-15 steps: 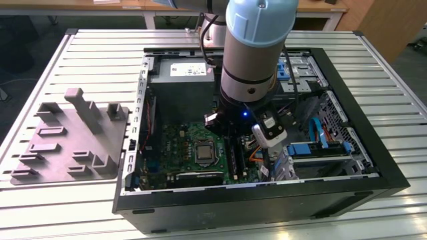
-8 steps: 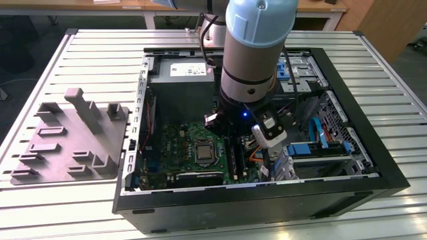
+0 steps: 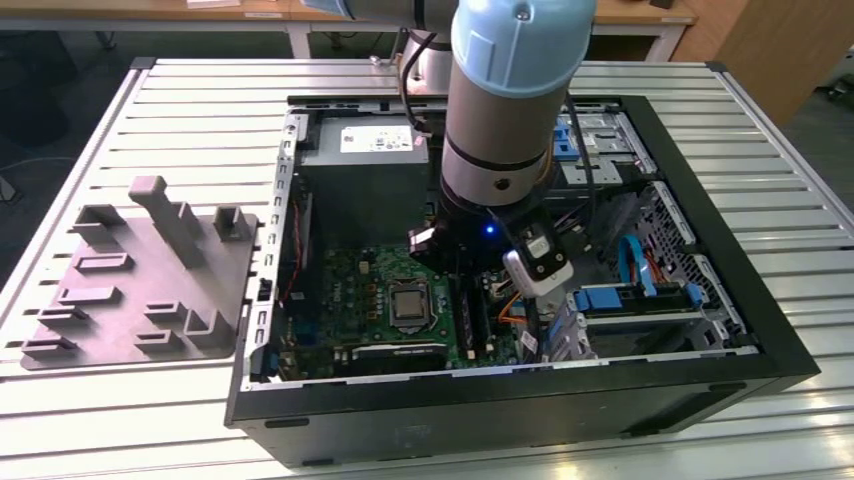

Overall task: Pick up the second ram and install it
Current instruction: 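Insert the second ram into the second slot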

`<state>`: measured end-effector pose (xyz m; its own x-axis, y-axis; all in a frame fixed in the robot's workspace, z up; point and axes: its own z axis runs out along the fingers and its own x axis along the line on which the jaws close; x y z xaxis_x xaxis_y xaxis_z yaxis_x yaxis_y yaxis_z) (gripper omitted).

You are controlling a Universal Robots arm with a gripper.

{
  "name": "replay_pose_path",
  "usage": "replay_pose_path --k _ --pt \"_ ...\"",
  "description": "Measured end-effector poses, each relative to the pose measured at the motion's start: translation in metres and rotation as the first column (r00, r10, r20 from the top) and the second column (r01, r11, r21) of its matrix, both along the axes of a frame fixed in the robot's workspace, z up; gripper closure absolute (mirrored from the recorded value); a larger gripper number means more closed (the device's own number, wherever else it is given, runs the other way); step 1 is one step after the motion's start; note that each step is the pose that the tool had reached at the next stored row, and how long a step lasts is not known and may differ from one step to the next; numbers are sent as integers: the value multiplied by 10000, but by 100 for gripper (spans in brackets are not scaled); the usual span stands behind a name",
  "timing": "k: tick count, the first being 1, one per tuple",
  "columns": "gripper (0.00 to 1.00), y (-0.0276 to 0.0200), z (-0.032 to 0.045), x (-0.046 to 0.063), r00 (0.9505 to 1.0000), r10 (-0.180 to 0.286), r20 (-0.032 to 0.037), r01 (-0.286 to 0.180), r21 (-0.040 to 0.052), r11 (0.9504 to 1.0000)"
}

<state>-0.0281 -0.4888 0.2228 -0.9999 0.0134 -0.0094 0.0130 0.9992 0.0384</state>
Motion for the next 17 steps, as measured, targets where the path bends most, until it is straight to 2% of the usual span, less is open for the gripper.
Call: replay_pose_path --k 5,17 --pt "89 0 -27 0 10000 0 -1 0 -26 10000" --pt "89 1 -59 0 10000 0 1 0 -21 10000"
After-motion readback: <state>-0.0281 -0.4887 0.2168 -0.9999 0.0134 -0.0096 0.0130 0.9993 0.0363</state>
